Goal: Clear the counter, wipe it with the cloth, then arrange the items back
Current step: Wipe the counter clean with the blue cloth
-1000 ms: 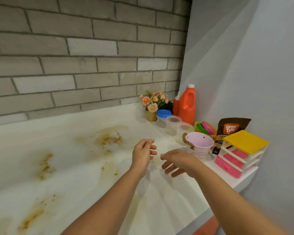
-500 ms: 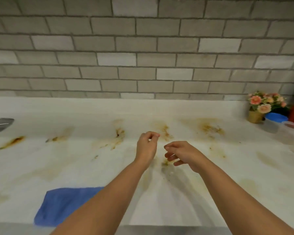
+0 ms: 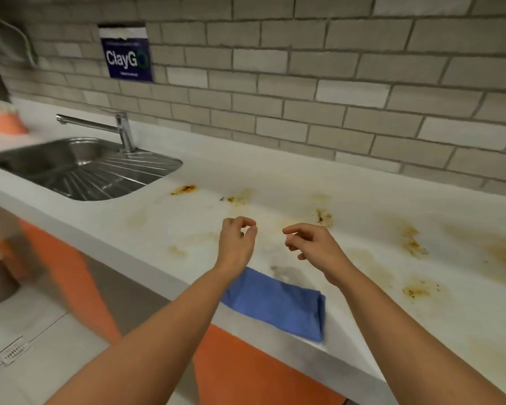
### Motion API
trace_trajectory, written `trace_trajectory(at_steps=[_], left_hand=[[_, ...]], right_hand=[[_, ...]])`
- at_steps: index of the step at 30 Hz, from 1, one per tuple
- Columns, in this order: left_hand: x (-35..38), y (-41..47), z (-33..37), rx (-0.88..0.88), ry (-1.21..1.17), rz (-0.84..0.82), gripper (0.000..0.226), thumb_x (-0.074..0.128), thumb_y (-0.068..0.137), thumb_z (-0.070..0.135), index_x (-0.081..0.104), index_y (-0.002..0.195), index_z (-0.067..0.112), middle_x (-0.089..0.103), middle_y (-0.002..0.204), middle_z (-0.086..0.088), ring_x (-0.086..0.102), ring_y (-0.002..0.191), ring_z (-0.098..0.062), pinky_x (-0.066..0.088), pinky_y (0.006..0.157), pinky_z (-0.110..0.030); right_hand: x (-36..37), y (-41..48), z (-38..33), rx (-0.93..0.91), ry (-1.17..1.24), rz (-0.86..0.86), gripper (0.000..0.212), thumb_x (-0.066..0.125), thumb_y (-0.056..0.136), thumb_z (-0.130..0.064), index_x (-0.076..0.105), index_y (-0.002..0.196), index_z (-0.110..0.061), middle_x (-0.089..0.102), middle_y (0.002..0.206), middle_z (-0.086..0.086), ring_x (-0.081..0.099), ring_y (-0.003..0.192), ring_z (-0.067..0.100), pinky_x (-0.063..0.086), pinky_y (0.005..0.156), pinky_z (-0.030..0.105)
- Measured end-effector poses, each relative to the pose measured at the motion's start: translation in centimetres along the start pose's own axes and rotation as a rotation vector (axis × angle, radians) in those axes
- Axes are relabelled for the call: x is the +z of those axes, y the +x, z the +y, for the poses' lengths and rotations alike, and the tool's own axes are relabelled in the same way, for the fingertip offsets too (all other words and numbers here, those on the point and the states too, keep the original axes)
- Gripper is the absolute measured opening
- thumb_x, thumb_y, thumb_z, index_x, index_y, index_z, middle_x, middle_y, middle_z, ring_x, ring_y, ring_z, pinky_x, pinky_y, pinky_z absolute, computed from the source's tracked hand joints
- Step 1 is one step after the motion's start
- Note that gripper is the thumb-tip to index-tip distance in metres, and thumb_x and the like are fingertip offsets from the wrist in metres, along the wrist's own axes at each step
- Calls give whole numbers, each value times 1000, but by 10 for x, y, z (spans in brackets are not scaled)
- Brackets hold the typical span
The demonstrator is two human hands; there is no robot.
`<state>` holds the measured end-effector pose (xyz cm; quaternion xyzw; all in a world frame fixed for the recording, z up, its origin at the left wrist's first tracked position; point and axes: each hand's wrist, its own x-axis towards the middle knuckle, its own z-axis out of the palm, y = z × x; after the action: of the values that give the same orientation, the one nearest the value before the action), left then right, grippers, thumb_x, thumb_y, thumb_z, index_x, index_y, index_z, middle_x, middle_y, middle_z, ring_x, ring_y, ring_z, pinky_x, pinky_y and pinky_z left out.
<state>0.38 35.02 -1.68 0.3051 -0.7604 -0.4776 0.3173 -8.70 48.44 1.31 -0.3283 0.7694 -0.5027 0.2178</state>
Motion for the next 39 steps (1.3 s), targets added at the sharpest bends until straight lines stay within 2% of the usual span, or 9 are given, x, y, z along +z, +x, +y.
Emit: trace_trajectory(at_steps=[6, 10, 14, 18, 23, 29, 33, 36, 39], left_hand=[[-32, -17, -27, 56, 167, 36, 20, 47, 94, 9, 60, 109, 12, 47, 109, 2, 50, 92, -12, 36, 78, -18], [-40, -29, -46, 21, 146, 93, 21, 47, 93, 6, 58, 110, 9, 51, 115, -5, 52, 96, -16, 37, 79, -20], [-60, -25, -67, 6, 198, 141, 21, 48, 93, 7, 58, 111, 8, 50, 117, -8, 53, 104, -21, 36, 81, -21], [-88, -8, -90, -10, 256, 222, 26, 47, 94, 9, 56, 118, 7, 48, 124, -10, 50, 113, -23, 32, 85, -18], [-113, 13, -120, -17, 317, 213, 42, 45, 96, 16, 40, 137, 10, 38, 140, -10, 42, 126, -25, 33, 103, -30], [-143, 61, -151, 49, 483, 180, 48, 35, 100, 26, 28, 145, 11, 30, 151, -10, 21, 142, -25, 6, 118, -44], [-158, 96, -170, 94, 619, 72, 52, 28, 101, 34, 22, 148, 15, 20, 156, -5, 7, 146, -21, -4, 118, -43], [-168, 113, -181, 105, 686, 40, 53, 22, 100, 38, 18, 149, 18, 15, 157, -2, 1, 147, -19, -8, 117, -42], [-187, 129, -195, 92, 729, 45, 55, 16, 100, 42, 16, 150, 20, 12, 158, -1, -2, 147, -19, -10, 116, -44]], right_hand=[[33, -7, 18, -270, -246, -214, 17, 57, 91, -18, 68, 104, -20, 65, 106, -4, 57, 94, 6, 40, 77, 3], [60, -13, 47, -452, -654, -384, 43, 46, 95, -42, 45, 137, -29, 36, 147, -5, 32, 134, 11, 26, 110, 24], [81, -12, 63, -418, -957, -542, 79, 6, 75, -73, 12, 147, -41, -2, 158, -13, -7, 146, 9, -6, 117, 34], [101, 1, 58, -357, -980, -476, 85, -8, 69, -70, 4, 148, -40, -8, 158, -12, -13, 145, 10, -9, 117, 37], [138, 21, 45, -255, -1014, -397, 54, 12, 99, -50, 3, 149, -33, -8, 158, -7, -12, 146, 15, -8, 118, 39], [181, 37, 29, -341, -987, -422, 93, -21, 63, -62, 2, 149, -33, -10, 158, -11, -15, 144, 11, -14, 115, 31], [194, 59, 21, -355, -962, -450, 82, -14, 75, -60, 6, 149, -32, -6, 157, -14, -17, 140, 2, -14, 113, 26], [206, 103, 18, -219, -968, -326, 52, 11, 101, -41, 7, 150, -26, -3, 159, -7, -9, 146, 13, -8, 117, 31], [225, 151, 8, -33, -1003, -171, 50, 14, 103, -31, 5, 151, -18, -4, 159, 1, -7, 146, 23, -3, 118, 36]])
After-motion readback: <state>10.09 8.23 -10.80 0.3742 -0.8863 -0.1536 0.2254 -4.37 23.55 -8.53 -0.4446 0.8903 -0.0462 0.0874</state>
